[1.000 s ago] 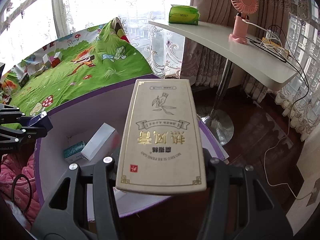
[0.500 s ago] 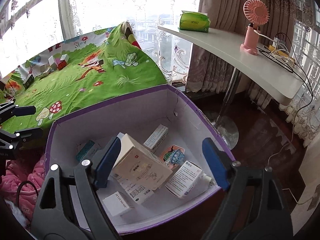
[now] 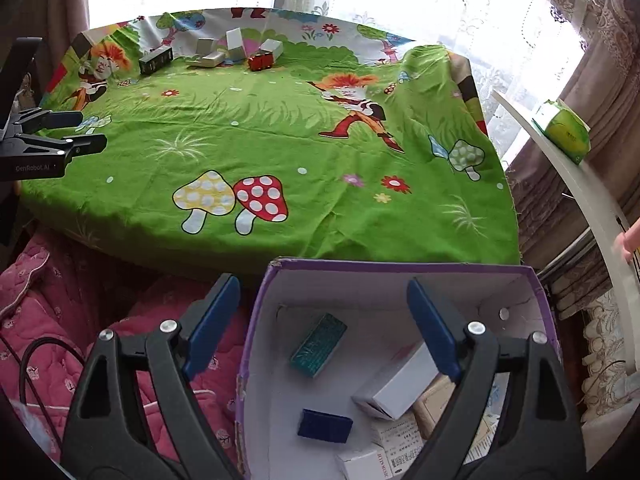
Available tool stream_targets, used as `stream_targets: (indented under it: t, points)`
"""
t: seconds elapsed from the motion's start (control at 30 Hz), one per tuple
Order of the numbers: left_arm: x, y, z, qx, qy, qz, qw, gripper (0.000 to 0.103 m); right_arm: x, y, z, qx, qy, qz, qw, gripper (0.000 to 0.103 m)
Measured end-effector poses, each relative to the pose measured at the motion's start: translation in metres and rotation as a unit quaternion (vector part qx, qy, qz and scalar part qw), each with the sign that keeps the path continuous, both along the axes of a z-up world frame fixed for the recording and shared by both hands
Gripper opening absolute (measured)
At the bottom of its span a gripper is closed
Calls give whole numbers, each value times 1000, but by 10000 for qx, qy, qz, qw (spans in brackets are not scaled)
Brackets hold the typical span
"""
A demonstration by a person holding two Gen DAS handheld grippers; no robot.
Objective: Organize rigid objects
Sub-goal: 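Move both open grippers back over the remaining items on the sheet, then grasp the red toy truck with the right gripper while the left gripper grasps the dark box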
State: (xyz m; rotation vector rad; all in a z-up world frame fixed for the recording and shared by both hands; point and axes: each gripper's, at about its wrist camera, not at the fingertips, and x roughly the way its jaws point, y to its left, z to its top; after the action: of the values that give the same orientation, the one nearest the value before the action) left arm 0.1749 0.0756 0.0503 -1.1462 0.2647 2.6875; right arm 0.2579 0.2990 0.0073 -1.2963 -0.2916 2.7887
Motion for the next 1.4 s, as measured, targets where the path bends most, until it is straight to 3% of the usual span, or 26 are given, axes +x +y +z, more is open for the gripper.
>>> stream_targets:
  t: [0.23, 0.53, 0.73, 0.93, 1.07, 1.17, 1.4]
  points:
    - [-30, -82, -13, 206, -96, 859, 9960, 84, -51, -63, -3, 191, -124, 650, 9976, 88]
    - [-84, -121, -27, 2, -114, 1233, 9923, 84, -115, -109, -15, 327, -237, 1095, 9932, 88]
    - [-139, -146, -40, 44, -321, 1655, 9857, 84, -161, -124, -23, -214, -296, 1168, 9925, 88]
    - [-160, -171, -50, 571, -534, 2066, 9753, 88, -214, -129, -31, -861, -570, 1086, 9887, 88]
    - [-162, -163, -54, 369, -583, 2005, 9773, 96, -270, -116, -33, -1241, -606, 751, 9876, 88]
    - [-164, -165, -55, 427, -647, 2006, 9766, 102, -327, -102, -38, -1323, -499, 290, 9895, 88]
    - [-168, -163, -57, 441, -668, 1991, 9767, 103, -461, -91, -54, -1467, -488, -897, 9839, 88]
